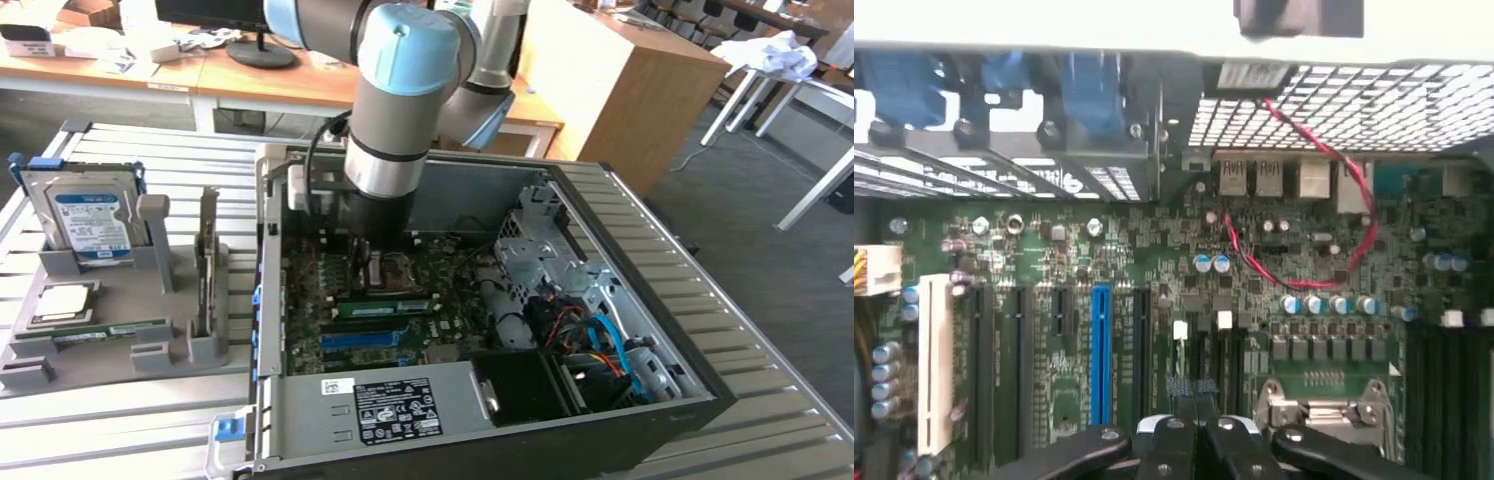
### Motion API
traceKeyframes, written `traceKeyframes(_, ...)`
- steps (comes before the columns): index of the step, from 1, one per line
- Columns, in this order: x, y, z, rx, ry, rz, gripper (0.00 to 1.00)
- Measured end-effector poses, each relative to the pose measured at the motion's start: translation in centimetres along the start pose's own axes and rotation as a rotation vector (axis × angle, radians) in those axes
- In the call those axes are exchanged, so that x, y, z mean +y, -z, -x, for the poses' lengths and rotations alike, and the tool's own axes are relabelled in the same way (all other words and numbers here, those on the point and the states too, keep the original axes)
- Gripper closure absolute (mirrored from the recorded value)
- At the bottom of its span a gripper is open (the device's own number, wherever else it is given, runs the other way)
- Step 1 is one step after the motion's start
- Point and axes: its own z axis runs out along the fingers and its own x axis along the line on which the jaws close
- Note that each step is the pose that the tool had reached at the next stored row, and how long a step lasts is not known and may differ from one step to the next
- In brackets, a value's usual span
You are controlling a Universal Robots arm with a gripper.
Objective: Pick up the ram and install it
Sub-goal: 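Press down the ram until it locks into place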
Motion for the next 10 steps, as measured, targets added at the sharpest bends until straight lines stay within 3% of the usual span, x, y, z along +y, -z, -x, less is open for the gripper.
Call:
traceKeyframes(5, -1.35, 0.08, 0.1, 0.0001, 0.0, 0.0001, 0.9)
traceKeyframes(10, -3.27, 0.11, 0.3, 0.0003, -0.001, 0.0005, 0.9)
